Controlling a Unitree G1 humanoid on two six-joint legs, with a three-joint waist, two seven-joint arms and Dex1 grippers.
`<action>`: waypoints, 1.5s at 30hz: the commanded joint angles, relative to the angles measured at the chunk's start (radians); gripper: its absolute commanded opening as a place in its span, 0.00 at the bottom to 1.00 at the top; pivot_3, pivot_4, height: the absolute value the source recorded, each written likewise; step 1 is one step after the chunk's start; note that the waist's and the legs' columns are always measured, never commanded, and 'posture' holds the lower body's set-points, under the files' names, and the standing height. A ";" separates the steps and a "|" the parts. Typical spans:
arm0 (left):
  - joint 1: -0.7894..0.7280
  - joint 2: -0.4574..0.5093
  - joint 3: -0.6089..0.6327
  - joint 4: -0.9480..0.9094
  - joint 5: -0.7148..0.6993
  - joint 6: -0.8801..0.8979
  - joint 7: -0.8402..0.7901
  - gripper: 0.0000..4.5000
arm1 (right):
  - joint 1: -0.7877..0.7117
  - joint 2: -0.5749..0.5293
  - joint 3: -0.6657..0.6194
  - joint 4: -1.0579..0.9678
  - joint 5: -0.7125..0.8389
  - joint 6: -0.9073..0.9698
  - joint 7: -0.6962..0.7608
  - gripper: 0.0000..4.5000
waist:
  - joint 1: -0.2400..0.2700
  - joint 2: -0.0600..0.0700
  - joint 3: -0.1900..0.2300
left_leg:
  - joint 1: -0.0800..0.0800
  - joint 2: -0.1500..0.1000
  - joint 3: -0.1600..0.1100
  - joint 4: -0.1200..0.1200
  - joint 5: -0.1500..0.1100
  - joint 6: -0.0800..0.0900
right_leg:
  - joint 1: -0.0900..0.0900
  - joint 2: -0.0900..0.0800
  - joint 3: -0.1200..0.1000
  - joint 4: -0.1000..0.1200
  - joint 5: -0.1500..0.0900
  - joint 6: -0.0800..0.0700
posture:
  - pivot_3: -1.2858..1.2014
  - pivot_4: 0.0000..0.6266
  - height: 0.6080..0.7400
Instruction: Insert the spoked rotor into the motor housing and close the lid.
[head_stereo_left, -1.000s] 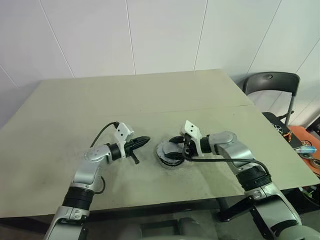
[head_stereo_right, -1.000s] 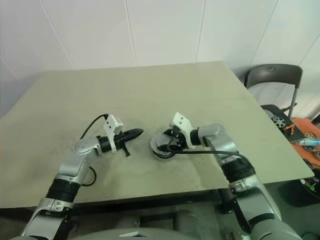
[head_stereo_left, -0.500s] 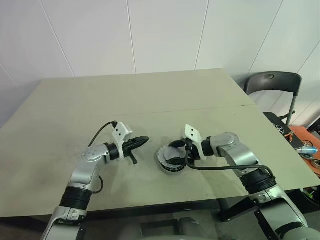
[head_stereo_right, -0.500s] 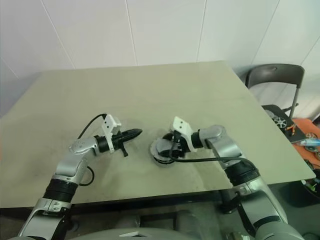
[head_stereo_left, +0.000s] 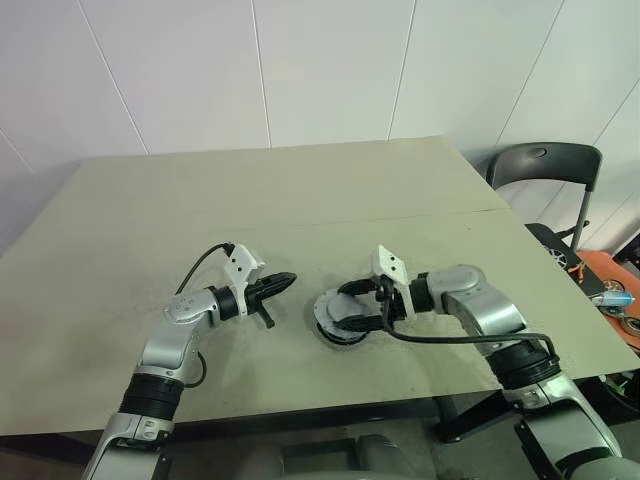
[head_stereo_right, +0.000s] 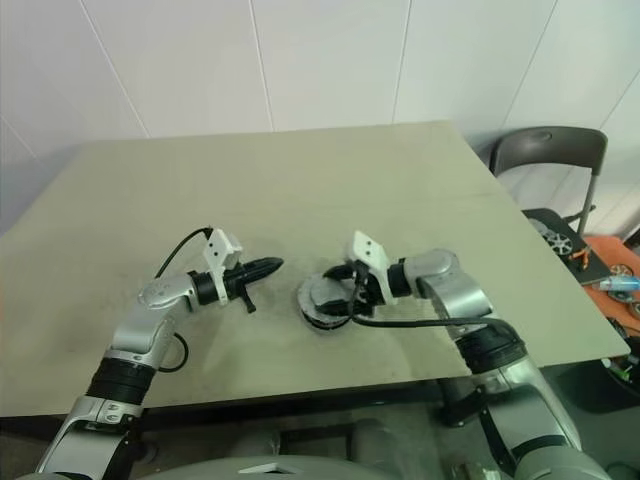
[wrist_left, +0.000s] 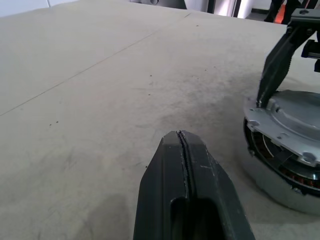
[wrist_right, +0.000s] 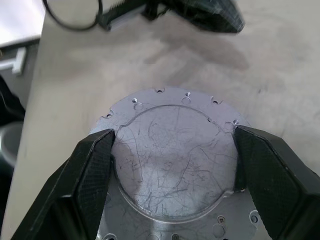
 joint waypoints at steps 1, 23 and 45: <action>-0.010 0.003 0.004 -0.008 0.001 -0.019 0.003 0.00 | -0.016 -0.019 0.004 -0.025 -0.025 -0.057 0.012 0.77 | 0.000 0.000 0.000 | 0.000 0.000 0.000 0.000 0.000 0.000 | 0.000 0.000 0.000 0.000 0.000 0.000 | 0.52 0.00 1.00; -0.013 0.002 0.003 -0.008 0.002 -0.016 0.003 0.00 | -0.028 -0.007 0.017 0.040 -0.092 -0.104 -0.013 0.77 | 0.000 0.000 0.001 | 0.002 0.000 0.000 0.002 0.000 0.000 | 0.002 0.000 0.000 0.000 0.000 0.000 | 0.52 0.00 1.00; -0.021 0.003 0.001 0.010 0.009 -0.027 -0.004 0.00 | -0.015 -0.030 0.037 0.069 -0.117 -0.102 -0.007 0.77 | 0.002 0.000 0.000 | 0.002 0.000 0.000 0.002 0.000 0.000 | 0.003 0.000 0.000 0.001 0.000 0.000 | 0.52 0.00 1.00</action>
